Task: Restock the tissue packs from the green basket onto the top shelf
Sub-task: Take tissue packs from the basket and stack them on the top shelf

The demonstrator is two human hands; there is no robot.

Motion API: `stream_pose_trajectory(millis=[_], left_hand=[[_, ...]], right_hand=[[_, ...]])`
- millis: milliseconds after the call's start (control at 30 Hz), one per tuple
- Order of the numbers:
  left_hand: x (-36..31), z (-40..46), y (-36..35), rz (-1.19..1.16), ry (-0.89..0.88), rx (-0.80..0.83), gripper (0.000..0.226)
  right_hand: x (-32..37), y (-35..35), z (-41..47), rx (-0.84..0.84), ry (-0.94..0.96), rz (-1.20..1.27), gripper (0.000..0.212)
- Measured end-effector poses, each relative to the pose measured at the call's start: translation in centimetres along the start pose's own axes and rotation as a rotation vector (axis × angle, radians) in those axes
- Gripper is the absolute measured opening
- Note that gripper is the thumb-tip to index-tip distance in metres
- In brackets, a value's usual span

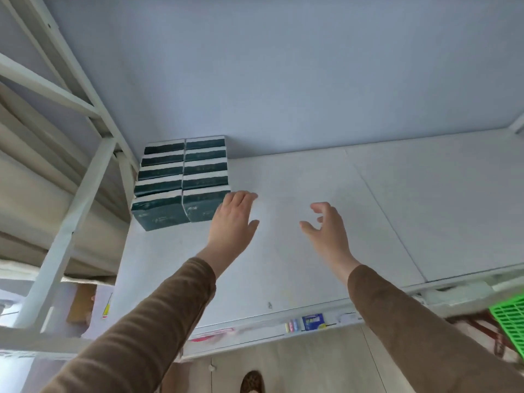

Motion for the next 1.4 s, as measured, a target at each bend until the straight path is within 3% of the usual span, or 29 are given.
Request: stream_pose_trajectory(millis=[267, 433, 600, 933, 1167, 1400], left_hand=[[-24.5, 1.7, -9.5, -0.114, -0.294, 0.159, 0.048], [-41.1, 0.5, -16.5, -0.173, -0.408, 0.249, 0.047], [-53.4, -0.3, -23.1, -0.193, -0.455, 0.371, 0.045], [-70.1, 6.0, -35.9, -0.164, -0.521, 0.555, 0.049], [-80.3, 11.1, -45.7, -0.161, -0.572, 0.736, 0.049], [-86.9, 15.5, -56.4, -0.053, -0.460, 0.843, 0.053]], right_hand=[[-13.3, 19.1, -12.0, -0.234, -0.107, -0.089, 0.036], [-23.5, 30.2, -20.1, -0.258, -0.215, -0.090, 0.028], [-33.5, 38.8, -25.2, -0.259, -0.357, -0.121, 0.034], [-51.2, 50.3, -25.0, -0.296, -0.643, 0.055, 0.031], [-63.0, 55.4, -24.2, -0.364, -0.903, 0.451, 0.045], [-75.3, 58.9, -21.8, -0.410, -1.127, 0.722, 0.056]])
Point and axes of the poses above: each hand's wrist, its own z-axis towards the middle knuckle, its own y-axis out of the back of the hand, x = y × z, the point moved 7 cm from there along z, towards the middle knuckle, and after that the axes turned 9 degrees about x, right-handed, at the moved point
